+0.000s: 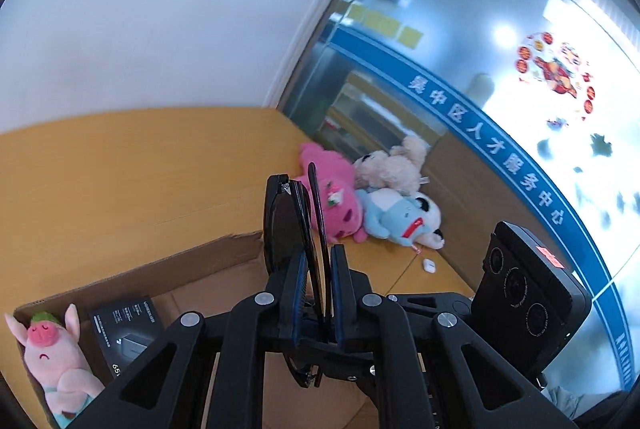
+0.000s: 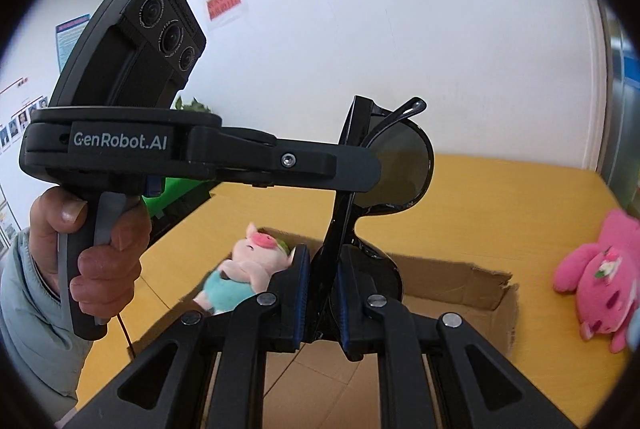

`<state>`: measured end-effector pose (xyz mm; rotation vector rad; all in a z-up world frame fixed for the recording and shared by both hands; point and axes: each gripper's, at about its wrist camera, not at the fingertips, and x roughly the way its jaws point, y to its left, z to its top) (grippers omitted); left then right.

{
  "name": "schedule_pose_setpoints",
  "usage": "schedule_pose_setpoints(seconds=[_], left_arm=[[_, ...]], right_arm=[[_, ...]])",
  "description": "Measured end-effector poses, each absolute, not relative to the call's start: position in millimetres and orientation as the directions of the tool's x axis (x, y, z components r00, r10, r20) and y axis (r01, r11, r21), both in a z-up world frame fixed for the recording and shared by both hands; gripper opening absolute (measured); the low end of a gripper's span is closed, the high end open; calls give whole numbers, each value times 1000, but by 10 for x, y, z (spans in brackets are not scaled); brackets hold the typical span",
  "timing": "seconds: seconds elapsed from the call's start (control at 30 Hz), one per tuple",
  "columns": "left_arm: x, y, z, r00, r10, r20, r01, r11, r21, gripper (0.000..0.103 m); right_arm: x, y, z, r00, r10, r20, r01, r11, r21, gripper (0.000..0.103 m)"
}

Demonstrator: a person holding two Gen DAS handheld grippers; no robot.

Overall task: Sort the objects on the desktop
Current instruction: 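Lift the sunglasses with both grippers and carry them over the box, then lower the sunglasses into the box and open both grippers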

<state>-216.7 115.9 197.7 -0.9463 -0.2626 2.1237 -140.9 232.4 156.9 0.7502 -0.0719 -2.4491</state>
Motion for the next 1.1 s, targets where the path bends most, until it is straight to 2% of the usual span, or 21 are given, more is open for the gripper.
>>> schedule_pose_setpoints(seconds=[0.27, 0.53, 0.77, 1.0, 1.03, 1.1], left_arm=[[-2960, 1180, 754, -265, 698, -665, -419, -705, -573, 7], [-3229, 1217, -54, -155, 677, -720, -289, -728, -622, 7], [-3363, 1198, -351, -131, 654, -745, -217, -752, -622, 9], [-3321, 1234, -278, -132, 611, -780, -201, -787, -583, 17], [-3279, 1238, -236, -134, 609, -782, -210, -788, -578, 19], [-3203, 1227, -116, -151, 602, -784, -223, -794, -566, 23]], right_arm=[[-2133, 2318, 552, -515, -528, -675, 426, -842, 332, 12], [-2455, 2368, -128, -359, -510, -781, 335, -852, 403, 11], [-2545, 2355, -315, -318, -499, -806, 301, -859, 413, 12], [-2490, 2355, -336, -309, -498, -810, 296, -860, 415, 15], [-2465, 2359, -322, -310, -497, -811, 296, -861, 414, 18], [-2384, 2379, -243, -323, -490, -810, 295, -865, 406, 34]])
